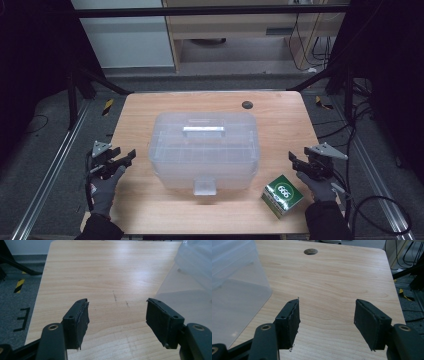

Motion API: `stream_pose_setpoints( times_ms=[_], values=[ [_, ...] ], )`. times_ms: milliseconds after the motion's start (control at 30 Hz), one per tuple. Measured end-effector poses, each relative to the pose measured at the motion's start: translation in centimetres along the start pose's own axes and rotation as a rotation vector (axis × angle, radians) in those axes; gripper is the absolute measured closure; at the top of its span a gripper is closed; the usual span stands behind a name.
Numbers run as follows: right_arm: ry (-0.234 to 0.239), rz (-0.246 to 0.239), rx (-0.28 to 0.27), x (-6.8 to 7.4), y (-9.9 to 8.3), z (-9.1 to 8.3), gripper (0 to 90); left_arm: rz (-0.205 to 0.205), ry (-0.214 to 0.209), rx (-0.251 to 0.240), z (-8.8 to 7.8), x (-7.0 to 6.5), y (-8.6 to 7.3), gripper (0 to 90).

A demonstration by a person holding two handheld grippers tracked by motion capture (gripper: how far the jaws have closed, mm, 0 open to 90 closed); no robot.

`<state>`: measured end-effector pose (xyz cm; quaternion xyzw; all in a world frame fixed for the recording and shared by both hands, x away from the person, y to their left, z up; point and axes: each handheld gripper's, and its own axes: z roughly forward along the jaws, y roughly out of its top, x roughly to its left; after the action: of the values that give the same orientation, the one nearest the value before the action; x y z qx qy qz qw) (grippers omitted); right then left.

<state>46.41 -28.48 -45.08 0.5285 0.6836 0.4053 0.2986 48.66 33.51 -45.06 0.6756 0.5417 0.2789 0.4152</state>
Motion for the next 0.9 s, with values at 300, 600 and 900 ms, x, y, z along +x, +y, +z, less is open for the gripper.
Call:
stream_pose_setpoints(
  times_ms=[300,600,900],
  values=[
    [0.054,-0.016,-0.006,0.4,0.3,-0.3,42.9,0.02,-0.056,-0.051,-1.7,-0.4,2.1,35.1],
    [0.093,-0.016,0.03,0.5,0.5,-0.1,41.1,0.093,-0.106,-0.091,-3.3,-1.4,4.6,32.6],
    [0.103,-0.038,-0.001,0.5,0.9,-0.4,36.9,0.132,-0.142,-0.117,-4.1,-1.8,6.4,31.5]
  ],
)
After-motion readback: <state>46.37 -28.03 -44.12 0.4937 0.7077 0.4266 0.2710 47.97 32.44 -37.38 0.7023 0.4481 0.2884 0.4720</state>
